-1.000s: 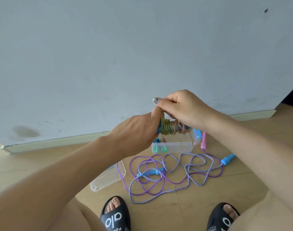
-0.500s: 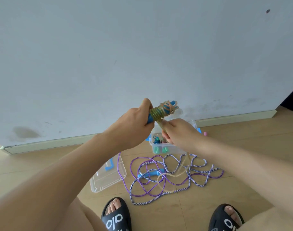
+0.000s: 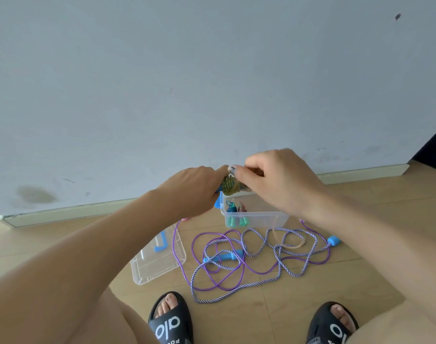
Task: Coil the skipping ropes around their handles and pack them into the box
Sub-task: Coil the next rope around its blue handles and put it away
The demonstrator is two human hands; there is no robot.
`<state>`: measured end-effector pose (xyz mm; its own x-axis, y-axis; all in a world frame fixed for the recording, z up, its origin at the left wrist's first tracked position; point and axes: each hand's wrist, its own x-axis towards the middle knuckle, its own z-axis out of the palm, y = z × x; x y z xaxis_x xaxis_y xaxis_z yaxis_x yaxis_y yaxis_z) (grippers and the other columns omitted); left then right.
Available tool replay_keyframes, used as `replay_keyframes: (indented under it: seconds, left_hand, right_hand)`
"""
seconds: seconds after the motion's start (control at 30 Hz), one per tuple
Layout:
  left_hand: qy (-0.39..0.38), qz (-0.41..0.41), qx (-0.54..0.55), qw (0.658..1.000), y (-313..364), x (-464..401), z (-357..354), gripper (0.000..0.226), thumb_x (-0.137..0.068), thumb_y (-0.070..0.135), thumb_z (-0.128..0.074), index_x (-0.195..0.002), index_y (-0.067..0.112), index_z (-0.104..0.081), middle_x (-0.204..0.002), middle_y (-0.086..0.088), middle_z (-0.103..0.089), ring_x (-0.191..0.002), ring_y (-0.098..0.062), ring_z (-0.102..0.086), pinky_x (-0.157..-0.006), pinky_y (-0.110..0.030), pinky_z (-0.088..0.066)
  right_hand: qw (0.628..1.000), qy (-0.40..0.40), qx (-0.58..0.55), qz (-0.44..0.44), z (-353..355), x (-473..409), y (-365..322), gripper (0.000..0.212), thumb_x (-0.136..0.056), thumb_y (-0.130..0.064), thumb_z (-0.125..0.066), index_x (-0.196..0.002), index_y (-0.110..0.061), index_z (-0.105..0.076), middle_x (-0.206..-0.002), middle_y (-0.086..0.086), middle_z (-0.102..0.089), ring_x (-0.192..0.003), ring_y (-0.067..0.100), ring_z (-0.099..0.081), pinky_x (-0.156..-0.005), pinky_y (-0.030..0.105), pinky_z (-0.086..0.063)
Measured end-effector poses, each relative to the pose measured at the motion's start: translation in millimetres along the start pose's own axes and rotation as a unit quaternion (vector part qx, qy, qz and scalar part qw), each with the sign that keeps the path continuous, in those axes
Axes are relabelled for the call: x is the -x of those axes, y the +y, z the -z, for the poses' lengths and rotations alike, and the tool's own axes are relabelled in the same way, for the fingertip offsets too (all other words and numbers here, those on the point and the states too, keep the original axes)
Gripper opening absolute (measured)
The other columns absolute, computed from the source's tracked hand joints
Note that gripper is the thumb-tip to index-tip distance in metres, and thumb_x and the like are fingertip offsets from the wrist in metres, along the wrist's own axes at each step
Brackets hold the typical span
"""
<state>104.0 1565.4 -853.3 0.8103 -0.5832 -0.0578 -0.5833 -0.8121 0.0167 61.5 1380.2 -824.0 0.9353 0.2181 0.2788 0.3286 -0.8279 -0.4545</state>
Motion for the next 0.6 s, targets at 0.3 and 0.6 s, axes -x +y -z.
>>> replay_keyframes:
  seconds: [0.3, 0.6]
  left_hand:
    - [0.078, -0.144, 0.099, 0.982, 23, 12, 10, 0.026, -0.093, 0.016, -0.055, -0.117, 0.015, -0.045, -0.081, 0.002, -0.050, -0.069, -0.023, -0.044, -0.061, -0.033, -0.033]
    - [0.117, 0.077, 0.296, 0.945, 6, 2, 12, 0.008, -0.092, 0.017, -0.054, -0.088, 0.018, -0.047, -0.069, 0.000, -0.053, -0.061, -0.016, -0.044, -0.055, -0.027, -0.035]
  right_hand:
    - [0.982, -0.095, -0.156, -0.051, 0, -25, 35, 0.062, -0.091, -0.052, -0.061, -0.049, -0.015, -0.035, -0.050, -0.003, -0.026, -0.049, 0.013, -0.026, -0.052, 0.029, -0.024]
    - [0.959, -0.103, -0.199, -0.171, -23, -4, 33, 0.057, -0.105, -0.041, -0.035, -0.054, -0.015, -0.041, -0.039, -0.010, -0.038, -0.038, 0.006, -0.034, -0.048, 0.022, -0.029]
